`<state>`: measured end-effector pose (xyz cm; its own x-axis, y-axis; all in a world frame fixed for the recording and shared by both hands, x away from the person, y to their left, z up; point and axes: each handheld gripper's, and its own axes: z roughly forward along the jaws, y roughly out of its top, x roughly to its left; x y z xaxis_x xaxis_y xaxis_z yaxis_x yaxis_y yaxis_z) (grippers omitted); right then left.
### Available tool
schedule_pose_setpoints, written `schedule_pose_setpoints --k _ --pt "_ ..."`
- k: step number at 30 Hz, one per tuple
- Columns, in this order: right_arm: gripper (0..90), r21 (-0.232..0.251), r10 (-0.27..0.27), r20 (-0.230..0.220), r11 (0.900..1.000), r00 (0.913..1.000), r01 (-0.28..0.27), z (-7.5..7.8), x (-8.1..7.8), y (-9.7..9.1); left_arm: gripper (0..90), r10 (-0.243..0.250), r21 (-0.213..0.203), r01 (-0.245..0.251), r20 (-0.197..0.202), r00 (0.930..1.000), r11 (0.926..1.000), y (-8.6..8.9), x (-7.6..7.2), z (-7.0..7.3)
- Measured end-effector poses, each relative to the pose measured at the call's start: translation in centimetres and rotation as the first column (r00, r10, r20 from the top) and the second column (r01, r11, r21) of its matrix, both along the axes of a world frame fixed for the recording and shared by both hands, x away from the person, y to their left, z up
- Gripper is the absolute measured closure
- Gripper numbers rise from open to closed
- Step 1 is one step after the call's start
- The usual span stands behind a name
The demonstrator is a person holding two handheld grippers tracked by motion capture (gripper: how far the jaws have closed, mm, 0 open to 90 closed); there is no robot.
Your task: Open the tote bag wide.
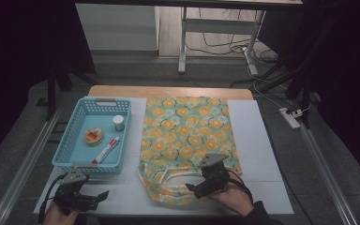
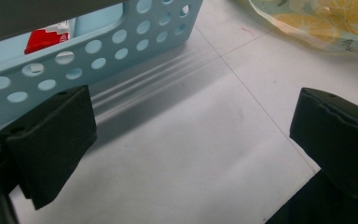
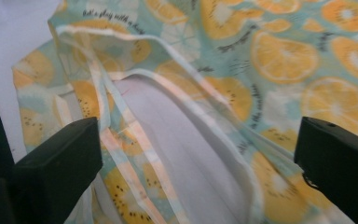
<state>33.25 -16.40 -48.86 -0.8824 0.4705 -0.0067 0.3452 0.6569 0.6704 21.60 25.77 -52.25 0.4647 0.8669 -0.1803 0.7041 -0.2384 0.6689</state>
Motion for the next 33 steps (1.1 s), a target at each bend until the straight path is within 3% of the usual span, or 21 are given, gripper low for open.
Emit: schedule_pose_setpoints --k 13,16,18,19,20,26,33 --pt "10.6 -0.114 0.102 -0.030 0.9879 0.9943 -0.105 -3.1 -1.2 1.7 0.7 -0.003 0.000 0.003 0.004 1.0000 1.0000 0.0 0.0 0.0" --pt "19.9 -0.137 0.125 -0.019 0.9825 0.9920 -0.126 -3.2 -1.6 1.8 0.7 -0.003 0.001 0.003 0.005 1.0000 1.0000 0.0 0.0 0.0" --pt "33.7 -0.126 0.150 -0.027 0.9802 0.9883 -0.152 -3.0 -1.8 1.7 0.7 -0.003 0.001 0.003 0.005 1.0000 1.0000 -0.1 0.0 0.0" --pt "46.1 -0.118 0.174 -0.045 0.9768 0.9837 -0.178 -2.9 -1.8 1.6 0.7 -0.003 0.001 0.003 0.005 1.0000 1.0000 -0.1 0.0 0.0" --pt "46.1 -0.118 0.174 -0.045 0.9768 0.9837 -0.178 -2.9 -1.8 1.6 0.7 -0.004 0.002 0.004 0.004 1.0000 1.0000 -0.1 0.0 0.0" --pt "80.5 -0.104 0.194 -0.070 0.9742 0.9786 -0.200 -2.5 -1.6 1.3 0.8 -0.005 0.004 0.005 0.003 1.0000 1.0000 -0.1 0.0 0.0" --pt "86.3 -0.021 0.165 -0.058 0.9859 0.9846 -0.166 -0.4 -1.0 0.6 0.8 -0.004 0.004 0.004 0.001 1.0000 1.0000 -0.1 0.0 0.0"
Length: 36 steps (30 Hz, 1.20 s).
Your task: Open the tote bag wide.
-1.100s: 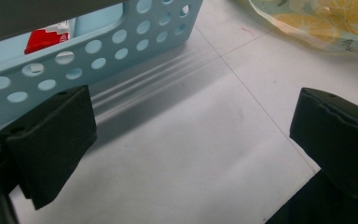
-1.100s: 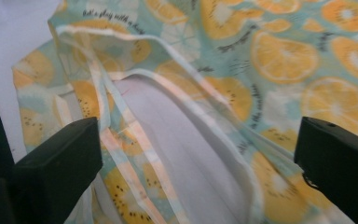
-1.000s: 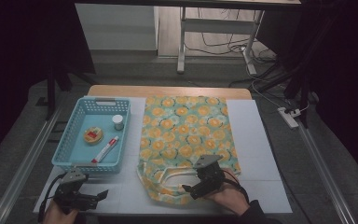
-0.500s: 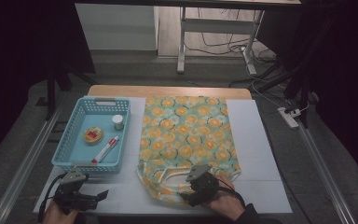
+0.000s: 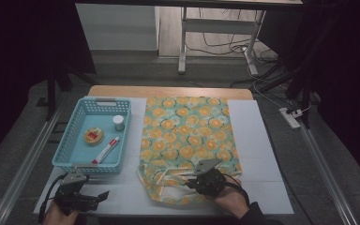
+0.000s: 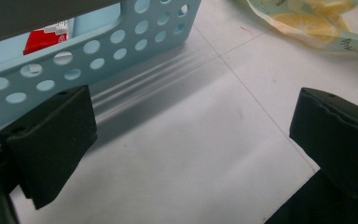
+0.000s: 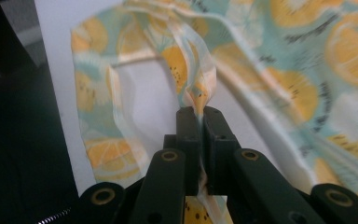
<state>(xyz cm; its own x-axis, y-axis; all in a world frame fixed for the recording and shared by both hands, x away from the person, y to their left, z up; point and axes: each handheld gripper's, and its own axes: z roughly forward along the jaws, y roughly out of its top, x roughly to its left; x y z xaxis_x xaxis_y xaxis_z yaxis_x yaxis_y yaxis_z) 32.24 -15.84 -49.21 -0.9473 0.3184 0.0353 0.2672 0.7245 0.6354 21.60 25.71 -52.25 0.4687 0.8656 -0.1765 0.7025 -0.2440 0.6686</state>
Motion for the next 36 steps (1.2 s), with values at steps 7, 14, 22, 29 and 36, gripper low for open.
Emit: schedule_pose_setpoints --k 7,14,22,29,36 --pt "87.4 0.043 -0.009 0.019 0.9991 0.9998 0.008 2.0 1.4 -0.8 0.9 0.003 -0.002 -0.003 -0.001 1.0000 1.0000 0.0 0.0 0.0" --pt "88.4 0.075 -0.058 0.028 0.9956 0.9979 0.056 3.2 4.9 -0.7 0.9 0.005 -0.005 -0.005 -0.001 1.0000 1.0000 0.1 0.0 0.0" --pt "88.6 0.094 -0.090 0.046 0.9919 0.9949 0.085 4.0 7.7 -0.2 0.9 0.008 -0.008 -0.008 -0.002 1.0000 0.9999 0.1 0.0 0.0" --pt "88.7 0.103 -0.107 0.065 0.9896 0.9921 0.100 4.8 9.8 0.6 1.0 0.013 -0.012 -0.013 -0.007 0.9999 0.9998 0.2 0.1 0.0" --pt "88.7 0.117 -0.136 0.074 0.9850 0.9880 0.127 4.9 12.4 1.1 1.0 0.015 -0.016 -0.015 -0.010 0.9998 0.9998 0.2 0.1 -0.1"
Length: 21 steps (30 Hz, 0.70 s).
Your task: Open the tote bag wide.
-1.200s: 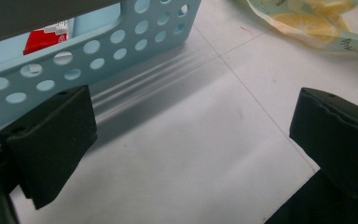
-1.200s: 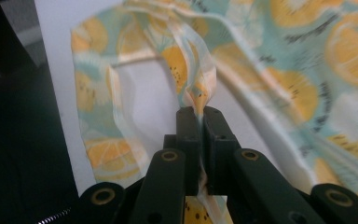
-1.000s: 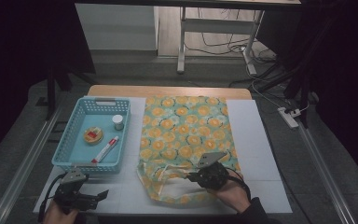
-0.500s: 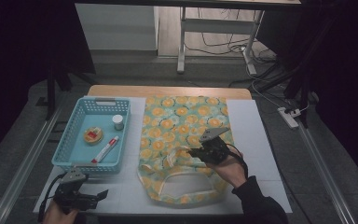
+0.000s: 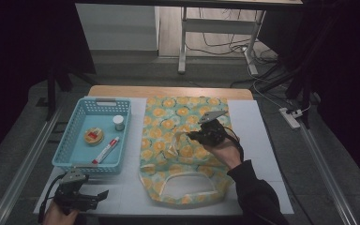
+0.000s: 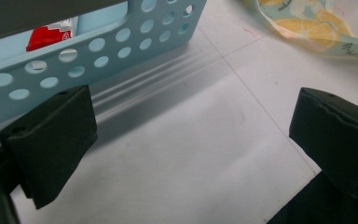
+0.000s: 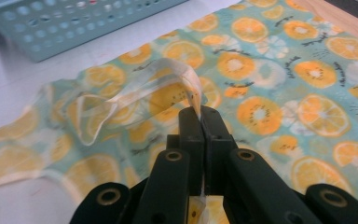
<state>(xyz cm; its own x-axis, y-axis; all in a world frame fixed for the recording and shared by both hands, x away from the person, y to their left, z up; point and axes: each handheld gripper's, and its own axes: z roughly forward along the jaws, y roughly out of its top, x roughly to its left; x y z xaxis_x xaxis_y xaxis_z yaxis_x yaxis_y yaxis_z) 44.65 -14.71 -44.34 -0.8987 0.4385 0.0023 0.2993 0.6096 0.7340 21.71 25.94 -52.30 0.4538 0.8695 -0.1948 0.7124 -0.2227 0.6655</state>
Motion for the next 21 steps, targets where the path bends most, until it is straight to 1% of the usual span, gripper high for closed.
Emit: schedule_pose_setpoints --k 2,4,13,18,21 --pt "88.7 0.004 -0.007 -0.003 1.0000 1.0000 0.007 -0.2 0.9 0.2 1.0 0.002 -0.001 -0.002 0.000 1.0000 1.0000 0.0 0.0 0.0" --pt "88.7 -0.001 -0.015 -0.004 0.9999 0.9999 0.015 -0.5 1.7 0.3 1.0 0.004 -0.001 -0.004 -0.001 1.0000 1.0000 0.0 0.0 0.0" --pt "88.6 -0.007 -0.062 -0.001 0.9980 0.9981 0.062 -1.8 4.6 0.4 1.2 0.010 -0.001 -0.010 -0.009 0.9999 1.0000 0.0 0.1 0.0" --pt "88.4 -0.012 -0.093 -0.003 0.9956 0.9957 0.093 -3.1 6.0 0.3 1.2 0.010 0.003 -0.010 -0.010 0.9999 0.9999 0.0 0.1 0.0" --pt "88.3 -0.031 -0.110 -0.016 0.9936 0.9938 0.109 -4.1 6.5 0.3 1.3 0.010 0.005 -0.010 -0.010 0.9999 0.9999 0.0 0.1 -0.1"
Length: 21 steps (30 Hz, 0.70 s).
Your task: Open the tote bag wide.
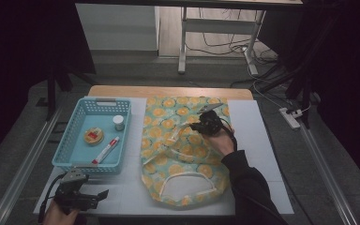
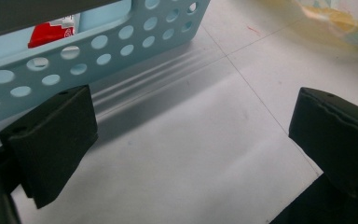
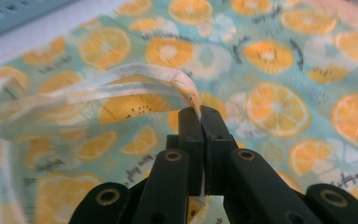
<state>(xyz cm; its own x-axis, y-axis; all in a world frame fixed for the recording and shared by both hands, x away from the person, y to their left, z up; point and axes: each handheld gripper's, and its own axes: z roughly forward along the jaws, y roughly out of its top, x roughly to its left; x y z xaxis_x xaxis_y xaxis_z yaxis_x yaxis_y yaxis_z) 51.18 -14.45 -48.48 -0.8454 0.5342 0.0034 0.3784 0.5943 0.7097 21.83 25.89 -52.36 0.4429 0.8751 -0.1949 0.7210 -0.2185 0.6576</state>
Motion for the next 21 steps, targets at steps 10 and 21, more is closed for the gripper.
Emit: schedule_pose_setpoints --k 10,21 --pt "85.8 -0.084 -0.036 -0.064 0.9960 0.9973 0.030 -3.5 1.2 -0.3 1.3 -0.003 0.001 0.003 0.003 1.0000 1.0000 -0.1 0.0 0.0" --pt "52.2 0.016 -0.063 -0.053 0.9978 0.9966 0.064 -0.9 0.8 -1.4 1.3 -0.001 0.003 0.001 0.005 1.0000 1.0000 -0.1 -0.1 0.0"
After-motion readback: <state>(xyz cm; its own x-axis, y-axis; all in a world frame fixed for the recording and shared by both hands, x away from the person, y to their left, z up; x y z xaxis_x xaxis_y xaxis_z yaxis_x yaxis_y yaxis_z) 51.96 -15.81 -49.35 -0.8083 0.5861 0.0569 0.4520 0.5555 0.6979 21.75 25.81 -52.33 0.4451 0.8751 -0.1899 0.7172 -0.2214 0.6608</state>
